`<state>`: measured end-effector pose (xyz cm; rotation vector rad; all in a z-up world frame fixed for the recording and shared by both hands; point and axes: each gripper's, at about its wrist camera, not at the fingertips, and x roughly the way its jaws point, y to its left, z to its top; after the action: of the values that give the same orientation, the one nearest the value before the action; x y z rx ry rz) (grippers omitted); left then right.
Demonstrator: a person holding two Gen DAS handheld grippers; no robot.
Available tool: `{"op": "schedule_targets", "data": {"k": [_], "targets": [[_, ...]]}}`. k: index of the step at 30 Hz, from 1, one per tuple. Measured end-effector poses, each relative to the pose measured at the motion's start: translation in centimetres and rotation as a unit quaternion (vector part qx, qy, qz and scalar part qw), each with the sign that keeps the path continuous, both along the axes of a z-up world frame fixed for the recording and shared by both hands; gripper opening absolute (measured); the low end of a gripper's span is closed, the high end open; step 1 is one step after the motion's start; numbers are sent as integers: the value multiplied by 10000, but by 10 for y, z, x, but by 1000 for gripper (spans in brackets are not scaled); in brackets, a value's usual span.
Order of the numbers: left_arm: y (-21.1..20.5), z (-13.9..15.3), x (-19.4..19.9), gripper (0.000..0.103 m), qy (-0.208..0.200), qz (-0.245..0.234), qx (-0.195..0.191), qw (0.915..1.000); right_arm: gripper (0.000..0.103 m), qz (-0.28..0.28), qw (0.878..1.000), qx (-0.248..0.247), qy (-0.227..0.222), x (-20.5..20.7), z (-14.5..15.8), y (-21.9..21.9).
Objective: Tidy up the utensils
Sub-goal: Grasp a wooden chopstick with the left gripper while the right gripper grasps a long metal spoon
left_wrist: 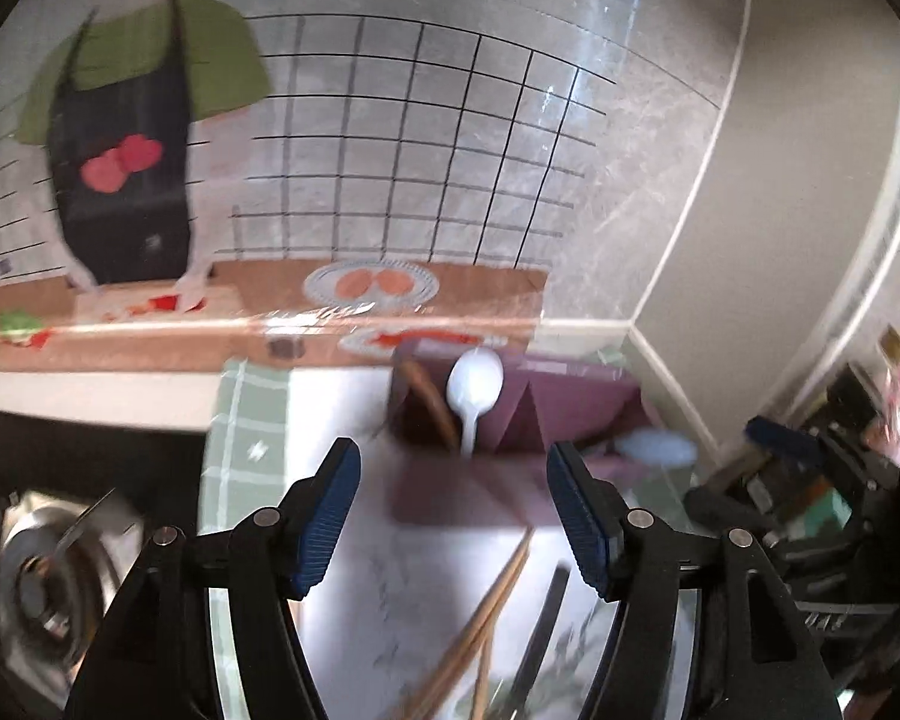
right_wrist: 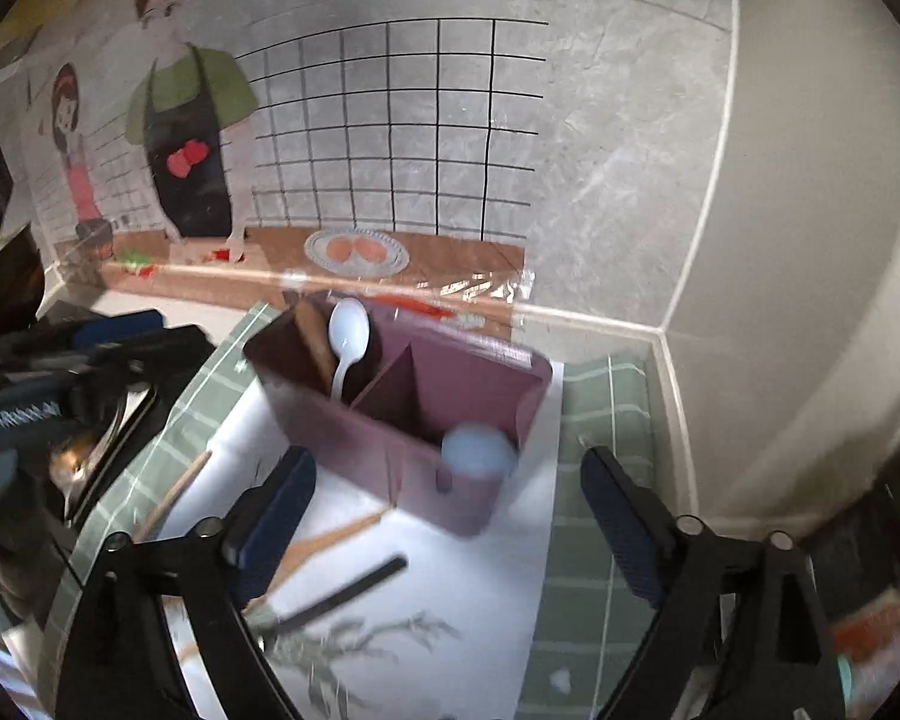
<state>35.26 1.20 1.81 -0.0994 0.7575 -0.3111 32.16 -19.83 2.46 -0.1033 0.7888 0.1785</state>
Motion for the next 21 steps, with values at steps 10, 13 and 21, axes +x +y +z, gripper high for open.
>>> {"op": "schedule_targets", "data": {"k": [10,13,21], "targets": [[46,-26,-68,66,501,9,526,9974,101,-318,9972,-634,216,-60,-24,0],[48,-43,-81,66,681,49,498,9964,101,-432,9963,-481,571,-71,-41,-5],[50,-73,-113,66,1021,353,329,9936,64,-544,9843,74,1679,-94,-96,-1]]}}
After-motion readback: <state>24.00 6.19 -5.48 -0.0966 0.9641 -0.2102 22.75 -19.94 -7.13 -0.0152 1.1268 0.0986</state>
